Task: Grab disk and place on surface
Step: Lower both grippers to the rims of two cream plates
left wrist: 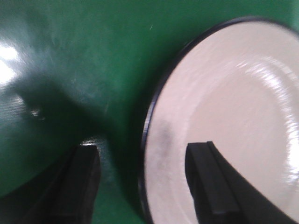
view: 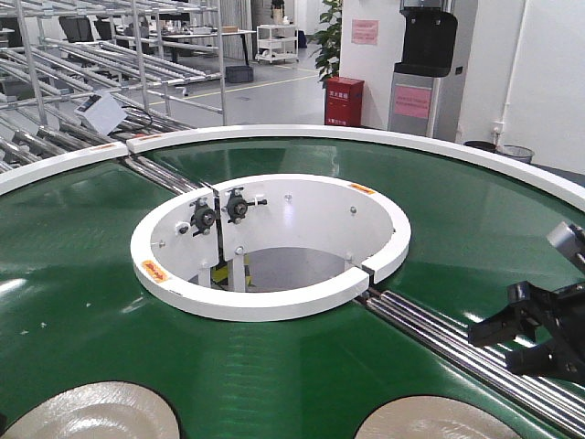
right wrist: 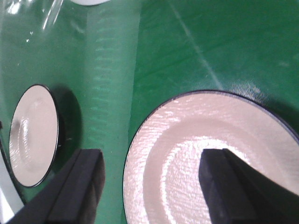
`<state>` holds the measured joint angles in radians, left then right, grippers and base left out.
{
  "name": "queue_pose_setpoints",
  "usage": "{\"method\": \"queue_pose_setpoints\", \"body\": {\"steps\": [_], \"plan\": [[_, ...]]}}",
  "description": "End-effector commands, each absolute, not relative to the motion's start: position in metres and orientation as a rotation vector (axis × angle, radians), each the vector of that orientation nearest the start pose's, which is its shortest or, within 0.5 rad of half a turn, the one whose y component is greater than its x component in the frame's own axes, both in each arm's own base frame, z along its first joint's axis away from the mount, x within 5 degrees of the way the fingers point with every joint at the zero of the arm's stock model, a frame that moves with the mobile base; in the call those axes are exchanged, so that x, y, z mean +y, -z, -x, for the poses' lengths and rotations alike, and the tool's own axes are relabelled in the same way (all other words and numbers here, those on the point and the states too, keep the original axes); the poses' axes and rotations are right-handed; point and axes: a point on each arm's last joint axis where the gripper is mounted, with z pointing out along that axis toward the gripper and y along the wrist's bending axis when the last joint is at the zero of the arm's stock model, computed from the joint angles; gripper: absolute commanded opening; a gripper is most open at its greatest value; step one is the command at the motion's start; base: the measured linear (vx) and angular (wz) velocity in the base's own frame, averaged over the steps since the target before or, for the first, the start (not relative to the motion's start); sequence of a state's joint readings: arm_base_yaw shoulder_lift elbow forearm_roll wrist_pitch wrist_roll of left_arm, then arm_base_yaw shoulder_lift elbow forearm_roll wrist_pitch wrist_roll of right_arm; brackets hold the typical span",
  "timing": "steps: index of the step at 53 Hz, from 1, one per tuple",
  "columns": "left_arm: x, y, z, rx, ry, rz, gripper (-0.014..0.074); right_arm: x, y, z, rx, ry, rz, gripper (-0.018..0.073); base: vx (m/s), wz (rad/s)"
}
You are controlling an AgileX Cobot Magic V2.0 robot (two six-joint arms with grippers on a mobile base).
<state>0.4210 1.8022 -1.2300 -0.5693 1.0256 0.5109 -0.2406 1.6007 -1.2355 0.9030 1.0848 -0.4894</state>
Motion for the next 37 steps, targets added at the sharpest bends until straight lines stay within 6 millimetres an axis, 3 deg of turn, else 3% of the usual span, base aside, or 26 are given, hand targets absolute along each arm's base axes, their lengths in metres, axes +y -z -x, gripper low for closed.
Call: {"method": "queue_pose_setpoints", "body": {"steps": [1,11,24,30,37], "plan": [[0.102,-0.221,-0.340,2.734,0.627,0.258,0.0504,-0.014,-0.323,-0.326,2.382,-0.946,-0.102,0.0488,0.00,0.00],[0.099,-0.201,-0.350,2.715,0.741,0.228,0.0502,-0.014,-0.323,-0.326,2.378,-0.940,-0.099,0.0488,0.00,0.00],[0.070,-0.192,-0.360,2.699,0.907,0.134,0.0456,-0.014,-0.323,-0.326,2.378,-0.938,-0.099,0.0488,0.00,0.00],[0.060,-0.189,-0.361,2.729,0.921,0.084,0.0360,-0.013,-0.323,-0.325,2.387,-0.950,-0.089,0.0488,0.00,0.00],[0.056,-0.190,-0.360,2.727,0.956,0.060,0.0115,-0.013,-0.323,-0.324,2.392,-0.957,-0.084,0.0488,0.00,0.00]]}}
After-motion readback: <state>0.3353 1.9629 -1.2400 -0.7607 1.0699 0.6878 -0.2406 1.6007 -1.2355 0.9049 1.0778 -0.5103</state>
